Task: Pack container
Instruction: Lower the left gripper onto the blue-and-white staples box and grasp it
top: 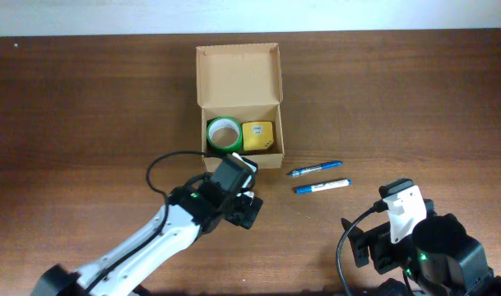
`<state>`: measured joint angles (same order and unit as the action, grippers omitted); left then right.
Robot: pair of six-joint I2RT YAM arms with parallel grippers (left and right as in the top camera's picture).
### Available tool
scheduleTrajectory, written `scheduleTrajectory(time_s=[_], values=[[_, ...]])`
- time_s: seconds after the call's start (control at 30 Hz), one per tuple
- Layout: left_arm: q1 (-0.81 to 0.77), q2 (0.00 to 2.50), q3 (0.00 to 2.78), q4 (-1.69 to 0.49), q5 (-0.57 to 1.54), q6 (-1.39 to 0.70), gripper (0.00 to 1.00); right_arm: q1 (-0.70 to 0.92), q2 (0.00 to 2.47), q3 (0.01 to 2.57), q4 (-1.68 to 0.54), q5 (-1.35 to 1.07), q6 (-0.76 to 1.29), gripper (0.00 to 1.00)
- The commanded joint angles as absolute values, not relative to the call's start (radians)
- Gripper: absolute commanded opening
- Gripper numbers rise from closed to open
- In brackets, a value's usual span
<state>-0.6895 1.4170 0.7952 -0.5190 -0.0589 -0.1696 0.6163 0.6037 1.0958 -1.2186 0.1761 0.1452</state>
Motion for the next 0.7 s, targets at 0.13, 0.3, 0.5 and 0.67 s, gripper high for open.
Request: scheduleTrajectory(time_s=[0.13, 0.3, 0.5, 0.67], values=[[-0.699, 1.481, 0.79, -0.473, -0.102, -0.262, 1.0, 0.622, 0.596, 1.094, -1.215, 0.195, 0.138, 0.99], [-0.699, 1.49, 0.764, -0.396, -0.103, -0.27, 1.0, 0.622, 0.596, 1.094, -1.215, 0.195, 0.138, 0.99], [-0.704, 1.491, 0.712, -0.326, -0.108, -0.292, 1.0, 0.622, 0.596, 1.094, -1.215, 0.195, 0.138, 0.99], [-0.749, 1.494, 0.705, -0.313, -0.177, -0.302, 1.0, 0.622, 0.596, 1.094, -1.215, 0.195, 0.138, 0.99]])
